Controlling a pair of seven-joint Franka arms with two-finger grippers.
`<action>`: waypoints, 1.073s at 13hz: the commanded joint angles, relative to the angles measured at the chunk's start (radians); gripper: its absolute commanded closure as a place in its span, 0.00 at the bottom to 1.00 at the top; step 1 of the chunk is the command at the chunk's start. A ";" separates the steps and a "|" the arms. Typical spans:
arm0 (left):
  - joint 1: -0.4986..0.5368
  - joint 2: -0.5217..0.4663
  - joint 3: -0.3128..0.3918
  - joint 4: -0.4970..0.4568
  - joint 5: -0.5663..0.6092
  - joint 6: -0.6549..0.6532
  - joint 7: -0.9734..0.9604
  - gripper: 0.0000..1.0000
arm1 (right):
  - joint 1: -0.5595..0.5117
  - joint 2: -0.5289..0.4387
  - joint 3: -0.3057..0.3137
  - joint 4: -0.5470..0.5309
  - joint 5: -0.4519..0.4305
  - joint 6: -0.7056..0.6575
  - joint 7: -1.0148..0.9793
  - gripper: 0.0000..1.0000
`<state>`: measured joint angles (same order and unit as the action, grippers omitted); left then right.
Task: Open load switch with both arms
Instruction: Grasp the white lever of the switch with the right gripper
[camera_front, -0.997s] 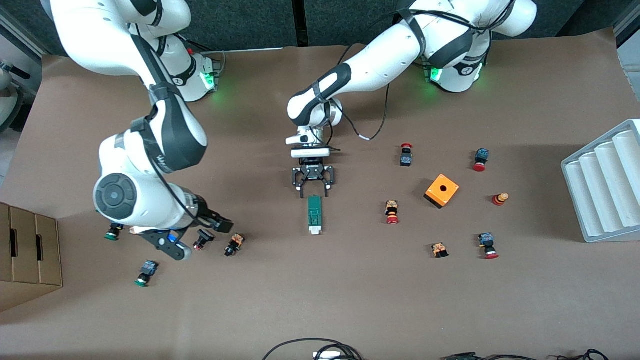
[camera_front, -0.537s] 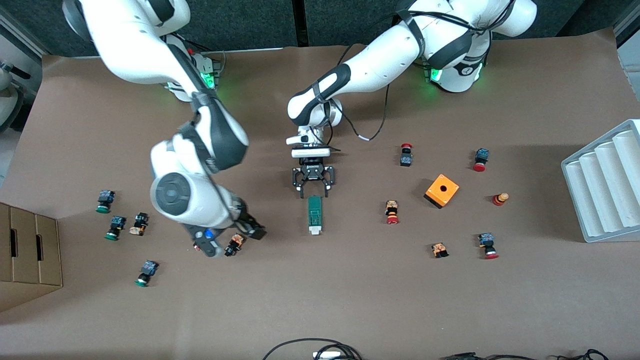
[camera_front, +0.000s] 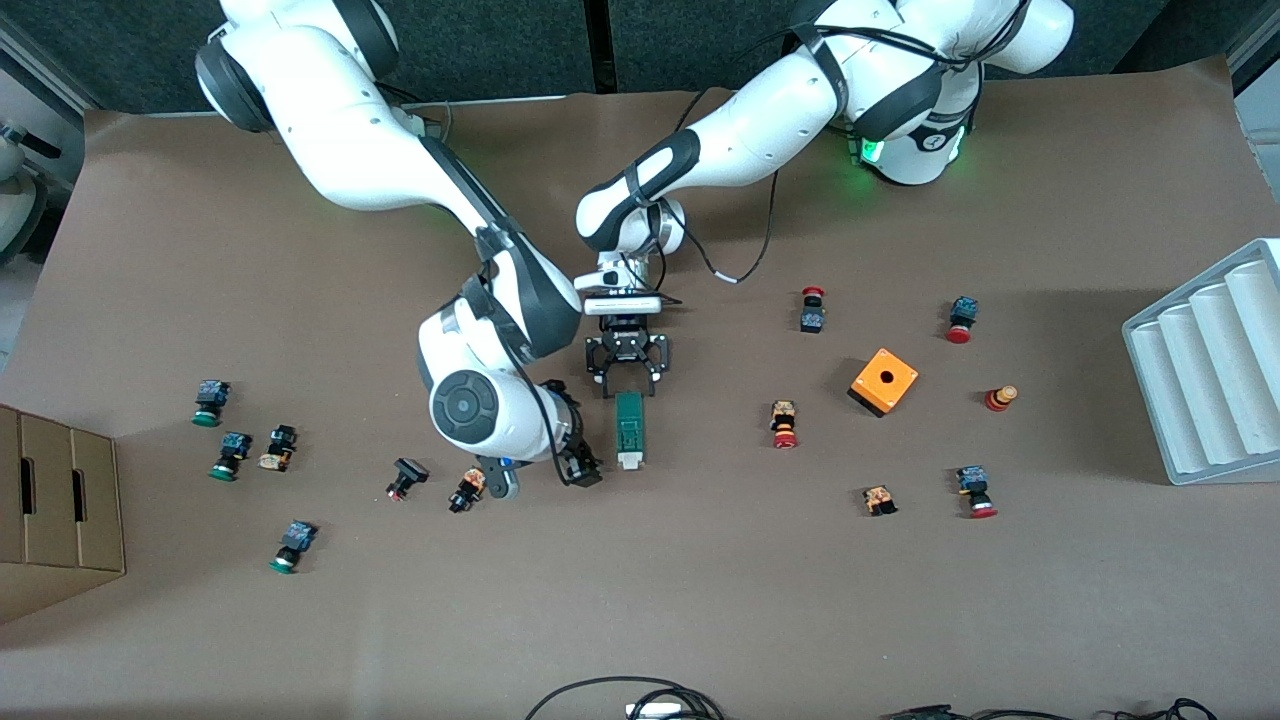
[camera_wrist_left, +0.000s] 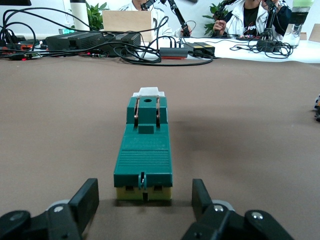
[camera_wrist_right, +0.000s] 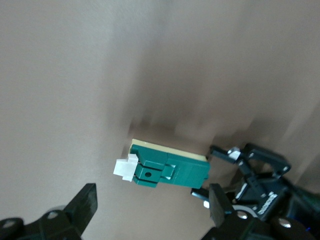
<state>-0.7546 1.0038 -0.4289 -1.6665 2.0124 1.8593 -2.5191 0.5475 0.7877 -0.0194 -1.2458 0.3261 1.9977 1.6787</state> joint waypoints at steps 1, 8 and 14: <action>-0.015 0.022 0.012 0.024 0.019 -0.015 -0.021 0.17 | 0.029 0.079 -0.033 0.075 0.071 0.044 0.087 0.00; -0.032 0.036 0.042 0.024 0.028 -0.031 -0.020 0.17 | 0.078 0.182 -0.063 0.115 0.155 0.138 0.150 0.02; -0.045 0.039 0.059 0.024 0.028 -0.031 -0.023 0.17 | 0.074 0.203 -0.089 0.138 0.209 0.153 0.150 0.07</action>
<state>-0.7875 1.0111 -0.3873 -1.6654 2.0336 1.8367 -2.5272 0.6191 0.9554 -0.0988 -1.1634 0.5014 2.1477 1.8181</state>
